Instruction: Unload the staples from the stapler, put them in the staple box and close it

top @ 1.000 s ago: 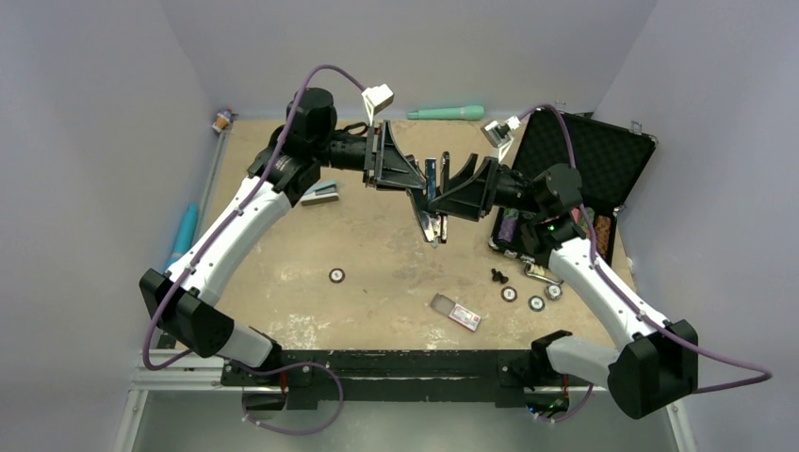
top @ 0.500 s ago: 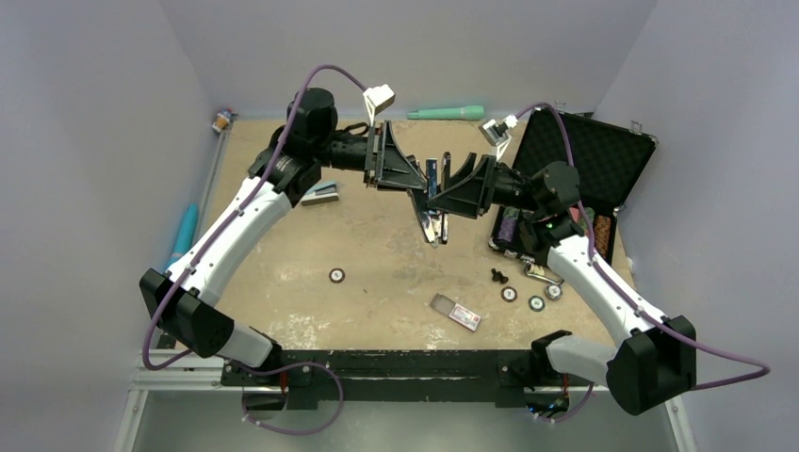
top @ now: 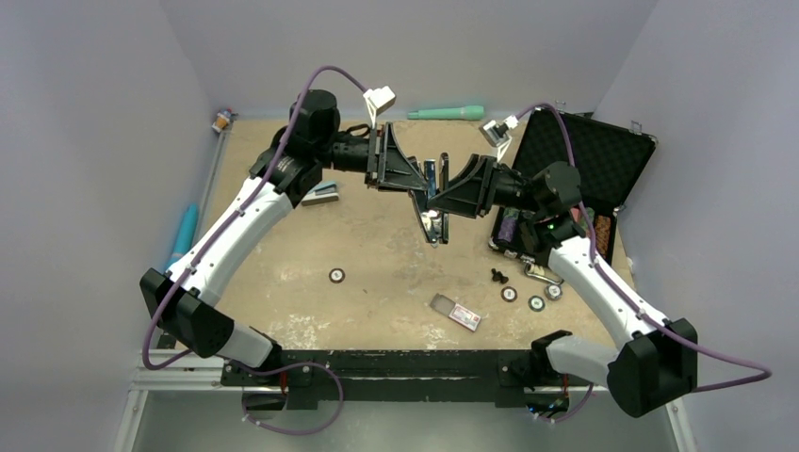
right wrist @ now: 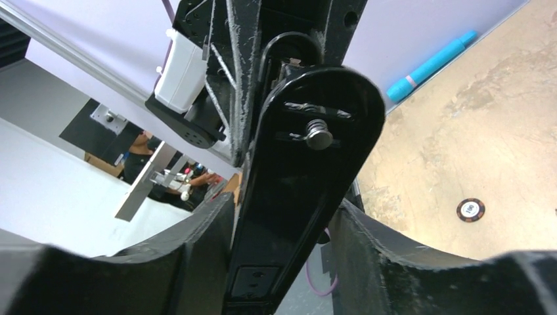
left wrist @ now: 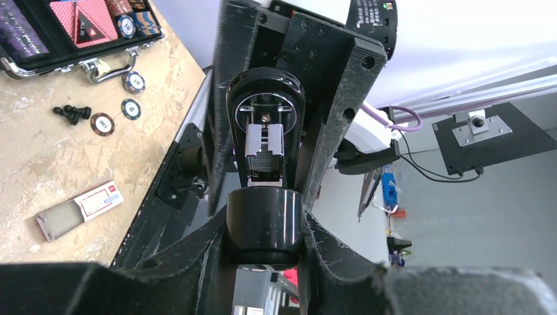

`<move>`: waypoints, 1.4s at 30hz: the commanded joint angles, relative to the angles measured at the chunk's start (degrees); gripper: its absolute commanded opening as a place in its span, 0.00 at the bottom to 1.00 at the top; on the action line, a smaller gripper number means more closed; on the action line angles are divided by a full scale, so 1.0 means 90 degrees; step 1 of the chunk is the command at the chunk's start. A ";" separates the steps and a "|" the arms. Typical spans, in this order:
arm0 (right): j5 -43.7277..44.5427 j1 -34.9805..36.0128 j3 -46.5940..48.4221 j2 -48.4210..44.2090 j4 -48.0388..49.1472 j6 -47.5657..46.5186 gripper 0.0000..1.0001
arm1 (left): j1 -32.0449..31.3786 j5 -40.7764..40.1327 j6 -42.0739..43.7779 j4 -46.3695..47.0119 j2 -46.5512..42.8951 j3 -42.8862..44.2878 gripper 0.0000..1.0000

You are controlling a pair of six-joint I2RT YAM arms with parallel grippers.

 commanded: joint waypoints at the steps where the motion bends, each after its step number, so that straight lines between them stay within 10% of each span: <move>1: -0.0115 0.0016 -0.0060 -0.0173 -0.0275 -0.0303 0.48 | -0.0064 0.0048 0.0064 0.0248 -0.0225 0.0148 0.00; 6: -0.0116 0.0019 -0.0083 -0.0287 -0.0621 -0.0529 0.00 | -0.0064 -0.0200 0.0252 -0.0070 -0.0243 0.0164 0.00; 15: 0.0002 0.0008 -0.0152 -0.0507 -0.1008 -0.0639 0.00 | -0.0040 -0.0570 0.0540 -0.0637 -0.0343 0.0162 0.05; 23: 0.0202 0.0001 -0.0005 -0.0557 -0.1988 -0.1148 0.00 | 0.0056 -0.0960 0.0924 -0.1174 -0.0718 -0.0073 0.73; 30: 0.0360 -0.0004 0.0033 -0.0541 -0.2391 -0.1331 0.00 | 0.0213 -0.1267 0.1067 -0.1513 -0.1021 -0.0457 0.79; 36: 0.2354 0.0035 0.1600 -0.0232 -0.6079 -0.3267 0.00 | 0.0354 -0.2685 0.1654 -0.3033 -0.0974 -0.0167 0.79; 42: 0.3319 0.0082 0.2076 0.0074 -0.7231 -0.3848 0.00 | 0.0354 -0.3120 0.1710 -0.3179 -0.1005 -0.0580 0.76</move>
